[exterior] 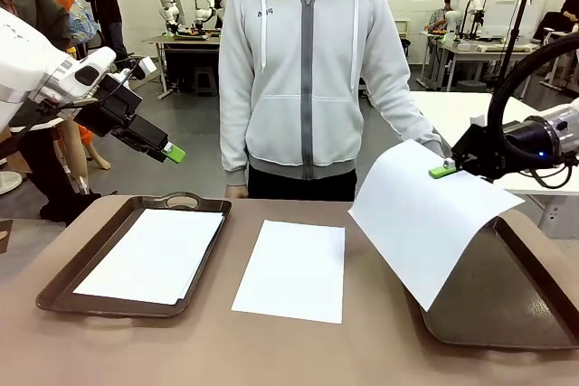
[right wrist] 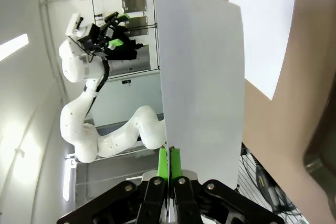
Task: Sort the A4 documents.
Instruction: Place the A4 Paper in the designated Handle tray.
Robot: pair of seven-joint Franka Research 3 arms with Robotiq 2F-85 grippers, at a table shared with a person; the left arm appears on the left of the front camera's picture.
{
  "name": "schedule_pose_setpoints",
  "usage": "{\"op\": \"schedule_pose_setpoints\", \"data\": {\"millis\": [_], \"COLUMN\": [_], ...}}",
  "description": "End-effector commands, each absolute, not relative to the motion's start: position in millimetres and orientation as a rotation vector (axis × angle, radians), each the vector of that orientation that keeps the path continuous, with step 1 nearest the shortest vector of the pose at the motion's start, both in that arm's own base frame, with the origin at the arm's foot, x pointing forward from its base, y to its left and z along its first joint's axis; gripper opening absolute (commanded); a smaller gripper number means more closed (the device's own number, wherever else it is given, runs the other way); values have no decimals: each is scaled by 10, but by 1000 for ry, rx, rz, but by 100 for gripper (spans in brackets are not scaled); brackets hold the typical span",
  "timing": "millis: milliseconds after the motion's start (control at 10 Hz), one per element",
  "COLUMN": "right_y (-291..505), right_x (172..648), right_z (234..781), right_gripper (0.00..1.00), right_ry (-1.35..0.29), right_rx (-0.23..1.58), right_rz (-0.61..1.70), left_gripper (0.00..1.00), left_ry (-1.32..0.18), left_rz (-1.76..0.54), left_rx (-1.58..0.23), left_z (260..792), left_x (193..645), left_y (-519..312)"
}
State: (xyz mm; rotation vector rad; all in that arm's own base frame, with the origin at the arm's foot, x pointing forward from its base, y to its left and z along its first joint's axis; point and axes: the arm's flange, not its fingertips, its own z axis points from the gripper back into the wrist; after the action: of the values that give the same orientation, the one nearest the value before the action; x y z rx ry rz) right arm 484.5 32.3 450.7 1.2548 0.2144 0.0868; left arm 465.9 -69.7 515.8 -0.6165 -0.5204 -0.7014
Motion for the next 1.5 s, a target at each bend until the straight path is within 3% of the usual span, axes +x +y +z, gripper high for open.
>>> {"op": "schedule_pose_setpoints", "data": {"millis": [0,300,1400], "right_y": [216,6,-631], "right_x": [4917,4863,4703], "right_z": [4276,3904,3584], "right_gripper": [1,1,1], "right_ry": [196,130,-44], "right_rx": [1264,1203,836], "right_rz": [66,-30,-297], "left_gripper": [100,100,100], "left_ry": [-526,-526,-526], "left_rz": [-699,-699,-699], "left_rx": [-614,-614,-614], "left_z": [5165,5165,5165], "left_x": [4661,4661,4661], "left_y": [-691,-691,-691]}}
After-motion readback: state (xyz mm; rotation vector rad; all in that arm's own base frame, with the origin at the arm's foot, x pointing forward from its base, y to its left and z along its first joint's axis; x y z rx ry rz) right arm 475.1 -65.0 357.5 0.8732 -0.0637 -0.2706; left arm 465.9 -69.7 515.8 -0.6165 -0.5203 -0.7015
